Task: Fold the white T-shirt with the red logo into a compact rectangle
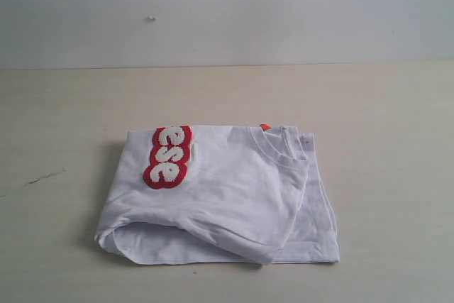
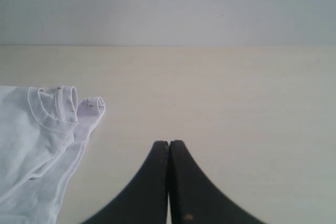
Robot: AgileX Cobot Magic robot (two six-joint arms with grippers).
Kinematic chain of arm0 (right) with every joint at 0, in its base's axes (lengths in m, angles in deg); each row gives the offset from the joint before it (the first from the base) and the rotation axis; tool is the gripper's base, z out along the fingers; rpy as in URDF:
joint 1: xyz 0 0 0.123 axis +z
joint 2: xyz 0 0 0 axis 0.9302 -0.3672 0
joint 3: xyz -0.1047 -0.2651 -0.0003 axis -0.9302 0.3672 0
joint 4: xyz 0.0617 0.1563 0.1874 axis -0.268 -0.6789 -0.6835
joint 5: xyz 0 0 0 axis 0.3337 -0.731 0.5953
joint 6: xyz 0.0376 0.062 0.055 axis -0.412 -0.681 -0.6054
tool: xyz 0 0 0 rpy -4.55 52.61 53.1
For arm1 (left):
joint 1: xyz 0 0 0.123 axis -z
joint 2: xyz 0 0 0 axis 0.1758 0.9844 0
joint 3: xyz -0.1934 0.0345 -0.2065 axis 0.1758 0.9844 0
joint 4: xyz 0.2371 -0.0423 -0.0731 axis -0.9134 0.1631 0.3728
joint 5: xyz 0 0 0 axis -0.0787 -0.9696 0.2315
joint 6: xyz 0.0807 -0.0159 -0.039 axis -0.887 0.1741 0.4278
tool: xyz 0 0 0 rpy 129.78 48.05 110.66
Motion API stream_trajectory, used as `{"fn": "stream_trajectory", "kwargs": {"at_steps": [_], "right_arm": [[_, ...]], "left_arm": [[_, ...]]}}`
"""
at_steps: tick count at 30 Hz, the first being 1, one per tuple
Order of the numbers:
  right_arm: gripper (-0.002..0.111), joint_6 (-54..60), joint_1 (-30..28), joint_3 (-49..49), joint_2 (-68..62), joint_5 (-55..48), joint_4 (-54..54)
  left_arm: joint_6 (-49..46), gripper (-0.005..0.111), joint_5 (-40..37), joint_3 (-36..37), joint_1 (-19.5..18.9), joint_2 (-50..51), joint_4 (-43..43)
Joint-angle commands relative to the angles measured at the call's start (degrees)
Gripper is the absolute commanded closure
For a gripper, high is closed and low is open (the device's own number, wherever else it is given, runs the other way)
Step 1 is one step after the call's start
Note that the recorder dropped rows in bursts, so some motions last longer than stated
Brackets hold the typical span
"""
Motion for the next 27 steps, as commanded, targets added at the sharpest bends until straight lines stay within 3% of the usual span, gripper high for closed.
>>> {"fn": "stream_trajectory", "kwargs": {"at_steps": [1,27], "right_arm": [[0.108,-0.80,-0.28,0.25,0.72,-0.21,0.06],[0.108,-1.20,-0.28,0.25,0.72,-0.21,0.06]], "left_arm": [[-0.03,0.107,0.70,0.18,-0.17,-0.34,-0.11],[-0.03,0.107,0.70,0.18,-0.17,-0.34,-0.11]]}}
